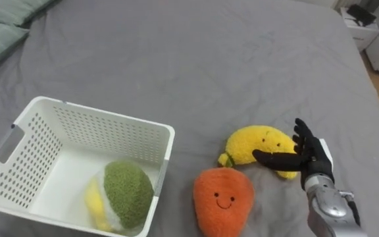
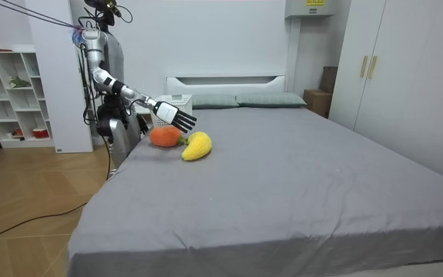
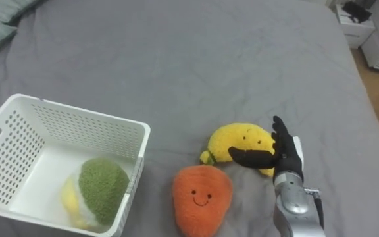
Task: Collect toys from the bed
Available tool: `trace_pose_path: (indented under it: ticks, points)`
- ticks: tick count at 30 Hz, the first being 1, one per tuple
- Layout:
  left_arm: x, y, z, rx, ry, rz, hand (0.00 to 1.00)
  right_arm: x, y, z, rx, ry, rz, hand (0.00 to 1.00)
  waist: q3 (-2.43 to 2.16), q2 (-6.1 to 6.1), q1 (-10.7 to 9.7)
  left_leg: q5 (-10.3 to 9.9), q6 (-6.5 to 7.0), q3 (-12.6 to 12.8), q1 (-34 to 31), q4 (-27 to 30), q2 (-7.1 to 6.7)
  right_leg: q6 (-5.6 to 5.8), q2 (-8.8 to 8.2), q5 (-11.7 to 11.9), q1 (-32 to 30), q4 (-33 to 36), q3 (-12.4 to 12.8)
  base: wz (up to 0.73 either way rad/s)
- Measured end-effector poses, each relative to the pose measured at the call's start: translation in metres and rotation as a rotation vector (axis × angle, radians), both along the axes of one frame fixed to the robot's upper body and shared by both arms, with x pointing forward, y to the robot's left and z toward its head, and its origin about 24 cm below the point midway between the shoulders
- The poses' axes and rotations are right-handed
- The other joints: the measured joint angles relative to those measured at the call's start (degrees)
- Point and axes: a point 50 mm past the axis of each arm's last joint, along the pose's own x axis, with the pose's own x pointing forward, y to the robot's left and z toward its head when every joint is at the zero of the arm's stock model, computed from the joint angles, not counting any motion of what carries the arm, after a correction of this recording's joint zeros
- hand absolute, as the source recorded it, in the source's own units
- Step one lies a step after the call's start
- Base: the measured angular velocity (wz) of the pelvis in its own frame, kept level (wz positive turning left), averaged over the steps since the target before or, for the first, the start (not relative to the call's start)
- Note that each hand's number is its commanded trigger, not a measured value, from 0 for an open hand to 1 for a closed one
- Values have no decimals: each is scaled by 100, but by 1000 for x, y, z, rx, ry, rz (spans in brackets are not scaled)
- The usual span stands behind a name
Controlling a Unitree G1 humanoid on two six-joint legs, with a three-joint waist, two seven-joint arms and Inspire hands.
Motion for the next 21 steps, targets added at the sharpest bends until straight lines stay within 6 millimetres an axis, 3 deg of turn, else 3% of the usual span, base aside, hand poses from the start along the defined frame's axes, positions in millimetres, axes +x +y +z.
trace_pose_path:
  ticks: [9, 14, 18, 21]
  points:
    - [17, 1, 3, -5, -36, -35, 0, 30, -14, 13, -83, -11, -103, 0, 16, -19, 2, 115, 0, -50, -577, 10, 1, -36, -16, 79, -551, -10, -130, 4]
    - [31, 1, 6, -16, -70, -45, 0, 26, -21, 4, -129, 50, -118, 0, 37, -39, 111, 143, 8, -127, -796, 26, -29, -37, -35, 80, -749, -12, -169, 8]
    - [39, 0, 7, -35, -95, -43, 0, 28, -29, 4, -169, 83, -127, 0, 138, -55, 143, 179, 7, -215, -953, 17, -42, -36, -53, 80, -862, -13, -278, 11]
    - [40, 0, 7, -36, -96, -52, 0, 33, -37, 11, -222, 77, -129, 0, 162, -72, 211, 216, 3, -251, -1140, 16, -48, -41, -54, 83, -1043, -5, -295, 8]
